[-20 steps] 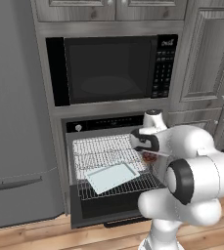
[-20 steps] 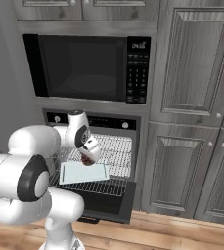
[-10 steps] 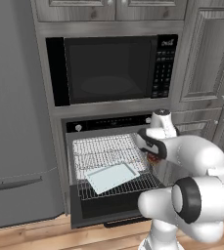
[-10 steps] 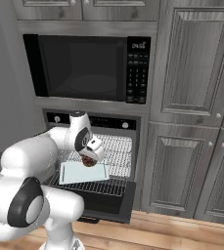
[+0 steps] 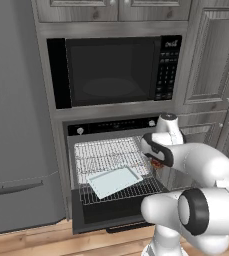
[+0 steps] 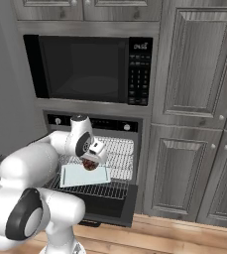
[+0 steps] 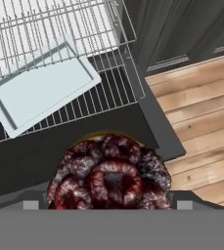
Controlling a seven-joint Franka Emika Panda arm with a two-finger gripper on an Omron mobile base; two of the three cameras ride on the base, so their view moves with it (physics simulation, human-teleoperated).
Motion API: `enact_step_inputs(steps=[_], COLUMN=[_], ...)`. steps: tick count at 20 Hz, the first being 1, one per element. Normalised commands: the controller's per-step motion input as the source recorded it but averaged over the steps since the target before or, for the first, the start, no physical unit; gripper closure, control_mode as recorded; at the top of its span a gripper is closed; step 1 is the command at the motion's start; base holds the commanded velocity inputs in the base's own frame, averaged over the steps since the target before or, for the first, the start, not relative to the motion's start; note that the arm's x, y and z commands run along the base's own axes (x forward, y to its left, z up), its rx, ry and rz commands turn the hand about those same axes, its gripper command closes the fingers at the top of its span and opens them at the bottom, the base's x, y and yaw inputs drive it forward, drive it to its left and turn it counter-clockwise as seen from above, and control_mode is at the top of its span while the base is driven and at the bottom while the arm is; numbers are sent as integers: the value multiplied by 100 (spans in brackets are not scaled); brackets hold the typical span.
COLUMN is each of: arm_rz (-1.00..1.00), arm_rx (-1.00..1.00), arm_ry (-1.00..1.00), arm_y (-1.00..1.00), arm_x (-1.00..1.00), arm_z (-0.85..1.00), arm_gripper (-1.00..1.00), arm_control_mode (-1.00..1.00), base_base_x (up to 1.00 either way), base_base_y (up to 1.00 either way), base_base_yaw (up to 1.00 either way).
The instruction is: Take the baked cake out of the oven and place it on the plate for cooling. Then close the oven door.
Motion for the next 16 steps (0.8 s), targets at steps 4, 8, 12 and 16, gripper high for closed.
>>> enact_step_inputs(steps=[4,8,12,16], arm_rz=[7,0,0,0], arm_rx=[0,0,0,0], arm_ry=[-2,0,0,0], arm_y=[0,0,0,0], arm_x=[-7,0,0,0], arm_z=[14,0,0,0], arm_gripper=[100,100,100,100], arm_control_mode=[-100,-100,-100,-100], base_base_x=[0,0,0,0], base_base_y=[0,0,0,0], base_base_yaw=[0,0,0,0])
